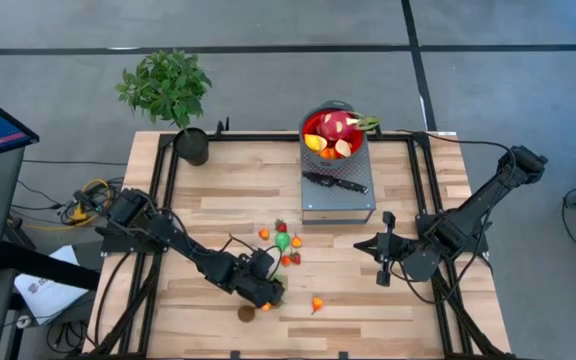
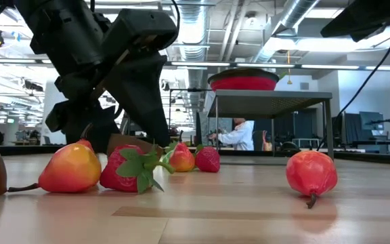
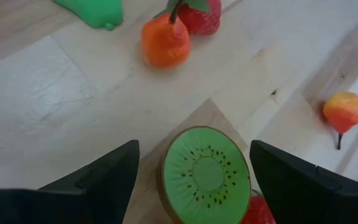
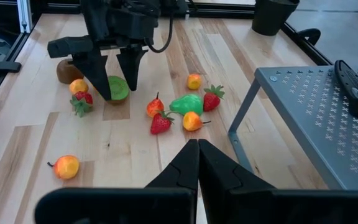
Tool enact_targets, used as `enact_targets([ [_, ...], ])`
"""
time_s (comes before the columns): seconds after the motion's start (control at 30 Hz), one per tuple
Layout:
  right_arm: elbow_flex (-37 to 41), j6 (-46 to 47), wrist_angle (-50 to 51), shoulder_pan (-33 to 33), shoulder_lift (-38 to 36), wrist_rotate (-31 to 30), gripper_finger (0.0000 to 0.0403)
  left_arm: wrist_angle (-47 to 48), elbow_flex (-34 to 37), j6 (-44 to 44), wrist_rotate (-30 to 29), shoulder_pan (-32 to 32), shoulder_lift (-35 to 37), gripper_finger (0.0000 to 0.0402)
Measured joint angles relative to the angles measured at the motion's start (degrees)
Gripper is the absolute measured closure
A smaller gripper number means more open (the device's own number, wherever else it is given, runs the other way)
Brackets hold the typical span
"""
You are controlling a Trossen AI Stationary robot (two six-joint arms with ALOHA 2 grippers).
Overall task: Pick & Place Fruit
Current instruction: Put the half kiwi into the red colander on the shelf
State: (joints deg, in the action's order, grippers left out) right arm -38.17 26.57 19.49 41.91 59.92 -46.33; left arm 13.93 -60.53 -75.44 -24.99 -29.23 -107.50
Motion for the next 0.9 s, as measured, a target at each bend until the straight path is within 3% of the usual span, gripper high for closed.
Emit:
enact_targets([
  [0.53,0.0,0.0,0.0,0.0,0.0,0.0,0.0403,-1.5,3.1,-1.2,-0.2,0.0,-0.1,0.0104],
  [0.9,0.0,0.0,0.0,0.0,0.0,0.0,0.0403,-1.7,3.7,-1.3,-0.7,0.0,-0.2,0.0174],
])
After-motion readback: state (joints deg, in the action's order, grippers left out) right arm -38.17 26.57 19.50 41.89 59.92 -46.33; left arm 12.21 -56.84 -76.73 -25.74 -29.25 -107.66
